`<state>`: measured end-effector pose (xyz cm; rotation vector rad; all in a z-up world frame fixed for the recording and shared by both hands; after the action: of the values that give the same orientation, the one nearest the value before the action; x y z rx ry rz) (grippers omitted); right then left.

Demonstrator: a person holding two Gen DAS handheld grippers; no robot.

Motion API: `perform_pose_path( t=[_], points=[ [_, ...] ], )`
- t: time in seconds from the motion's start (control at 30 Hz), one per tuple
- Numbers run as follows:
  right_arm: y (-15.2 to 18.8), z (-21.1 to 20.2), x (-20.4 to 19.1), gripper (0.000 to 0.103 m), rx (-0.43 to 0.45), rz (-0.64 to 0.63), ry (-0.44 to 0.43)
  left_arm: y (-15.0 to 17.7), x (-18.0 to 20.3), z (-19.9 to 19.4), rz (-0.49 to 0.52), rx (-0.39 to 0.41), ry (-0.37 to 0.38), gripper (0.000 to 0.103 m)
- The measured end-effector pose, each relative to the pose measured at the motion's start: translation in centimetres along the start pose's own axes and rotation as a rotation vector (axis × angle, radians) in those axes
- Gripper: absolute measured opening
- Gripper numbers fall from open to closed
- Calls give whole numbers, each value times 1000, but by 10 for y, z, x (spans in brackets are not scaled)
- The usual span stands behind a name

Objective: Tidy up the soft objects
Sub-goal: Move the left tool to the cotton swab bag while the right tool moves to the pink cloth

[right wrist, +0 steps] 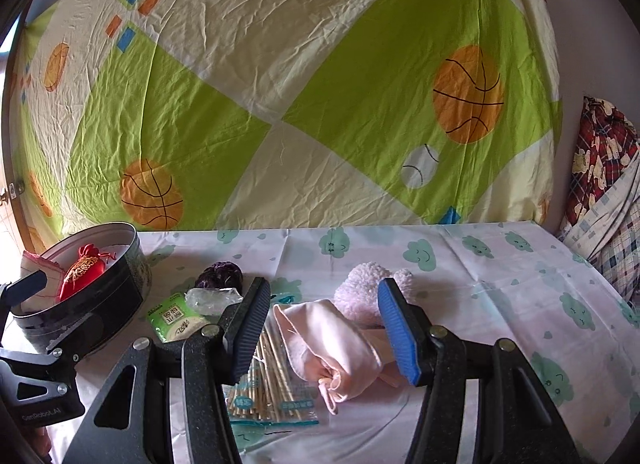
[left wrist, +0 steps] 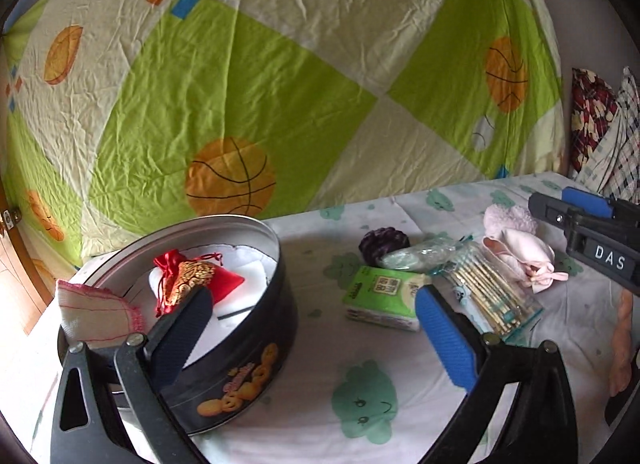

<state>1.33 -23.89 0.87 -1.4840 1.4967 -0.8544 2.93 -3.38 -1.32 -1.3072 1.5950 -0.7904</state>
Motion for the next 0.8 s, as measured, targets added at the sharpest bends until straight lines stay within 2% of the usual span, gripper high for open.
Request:
perform_pose_path(
  t=[0.23, 0.53, 0.63, 0.8],
  points=[
    [-1, -5, 20, 58, 9, -9, 32, -5, 28, 1, 1, -35, 52, 103],
    [-5, -12, 44, 58, 23, -38, 104, -10, 77, 7, 19, -112, 166, 102],
    [-7, -14, 52, 58, 29, -34, 124, -10, 94, 15, 19, -173, 207, 101],
    [-11, -17, 68, 58, 30, 20, 147, -6, 118, 39, -14, -331, 264, 88]
  ],
)
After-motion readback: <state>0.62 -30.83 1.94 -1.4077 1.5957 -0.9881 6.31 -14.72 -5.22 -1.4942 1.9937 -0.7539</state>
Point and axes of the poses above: each gripper's, at about its wrist camera, not at the fingertips, and z roughly the way its jaws point, x to its right, y to its underside, the point moved 2 cm from there along z, roughly the way its jaws point, and after that the axes turned 11 degrees about -y, right-handed, at the moved point
